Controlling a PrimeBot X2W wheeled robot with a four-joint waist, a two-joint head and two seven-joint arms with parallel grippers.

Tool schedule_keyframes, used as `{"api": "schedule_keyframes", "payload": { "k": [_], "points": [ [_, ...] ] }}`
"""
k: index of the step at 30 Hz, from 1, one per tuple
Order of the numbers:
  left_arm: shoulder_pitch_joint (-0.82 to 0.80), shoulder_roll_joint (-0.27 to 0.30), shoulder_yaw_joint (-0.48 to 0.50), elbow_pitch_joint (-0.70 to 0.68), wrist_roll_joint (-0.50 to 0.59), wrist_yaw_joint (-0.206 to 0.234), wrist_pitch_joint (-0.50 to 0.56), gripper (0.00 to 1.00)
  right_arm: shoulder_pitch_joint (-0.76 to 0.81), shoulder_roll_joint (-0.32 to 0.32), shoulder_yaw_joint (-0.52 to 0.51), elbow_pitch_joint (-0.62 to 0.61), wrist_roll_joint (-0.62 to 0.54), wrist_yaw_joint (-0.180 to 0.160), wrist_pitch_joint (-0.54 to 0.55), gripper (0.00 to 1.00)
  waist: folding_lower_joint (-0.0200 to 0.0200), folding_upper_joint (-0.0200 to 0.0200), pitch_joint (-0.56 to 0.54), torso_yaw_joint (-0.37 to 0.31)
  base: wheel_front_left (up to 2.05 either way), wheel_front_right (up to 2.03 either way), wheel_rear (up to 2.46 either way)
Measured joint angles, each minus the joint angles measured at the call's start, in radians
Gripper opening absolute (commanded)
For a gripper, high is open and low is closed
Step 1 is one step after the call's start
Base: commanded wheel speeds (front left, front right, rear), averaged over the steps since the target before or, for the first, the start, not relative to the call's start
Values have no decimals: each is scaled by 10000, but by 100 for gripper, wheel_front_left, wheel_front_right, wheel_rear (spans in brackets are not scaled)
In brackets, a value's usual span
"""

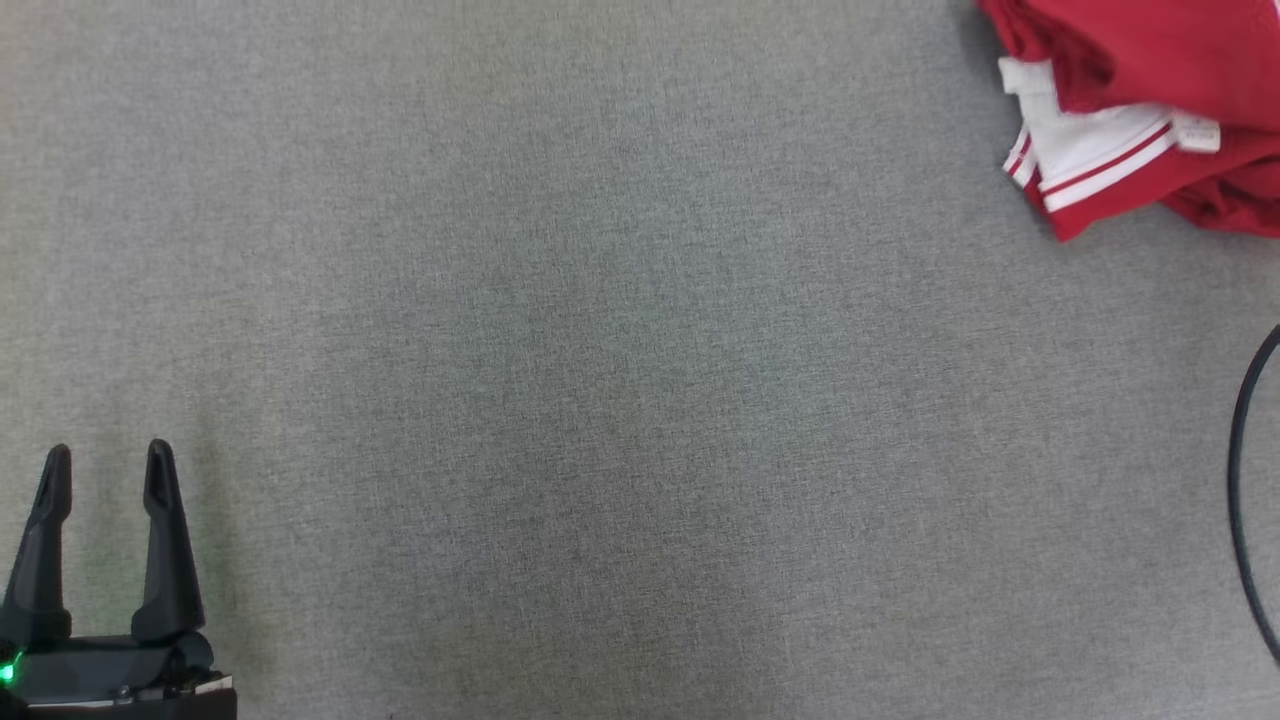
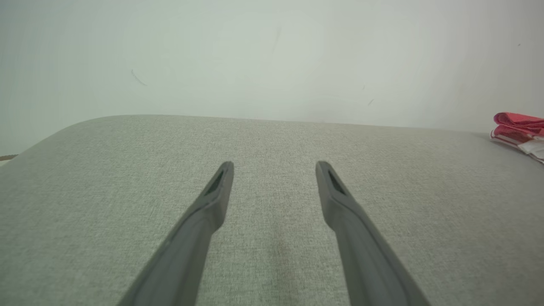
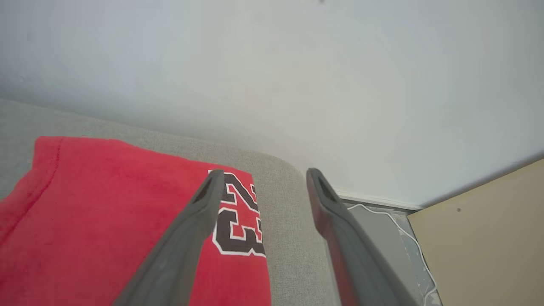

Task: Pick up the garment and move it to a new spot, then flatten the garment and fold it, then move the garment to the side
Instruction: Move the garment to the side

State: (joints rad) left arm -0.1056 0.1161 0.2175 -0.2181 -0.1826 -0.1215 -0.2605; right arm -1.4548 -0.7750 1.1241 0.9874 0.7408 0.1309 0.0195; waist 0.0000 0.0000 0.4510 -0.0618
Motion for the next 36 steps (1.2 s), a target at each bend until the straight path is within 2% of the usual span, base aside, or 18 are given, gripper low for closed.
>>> {"api": "schedule_keyframes", "payload": {
  "k": [9,16,18,21,31,36],
  "points": [
    [59,-305,33,324,-90,4,0,100,596,815,-1149,-125,1231,0,-2219,100,-1,0,-589,-24,0,0,0],
    [249,-499,79,621,-105,92,0,100,1755,1607,-1916,-550,1672,0,-2790,100,-1,0,-1313,-76,0,0,0],
    [257,-527,88,715,-105,105,0,100,2066,1866,-2508,-823,1653,0,-2805,100,-1,0,-1521,-104,0,0,0],
    [282,-571,123,784,-142,171,0,100,2593,2238,-3513,-1415,1072,0,-2836,100,-2,-1,-1814,-147,0,0,0],
    [515,-637,90,849,-178,222,0,100,5712,3789,-6776,-3411,-1407,0,-2836,100,-2,-1,-2604,-197,0,0,0],
    [644,-648,84,825,-207,261,0,100,7132,4477,-7854,-4487,-2546,0,-2836,100,-2,-1,-2813,-137,0,0,0]
  ]
}}
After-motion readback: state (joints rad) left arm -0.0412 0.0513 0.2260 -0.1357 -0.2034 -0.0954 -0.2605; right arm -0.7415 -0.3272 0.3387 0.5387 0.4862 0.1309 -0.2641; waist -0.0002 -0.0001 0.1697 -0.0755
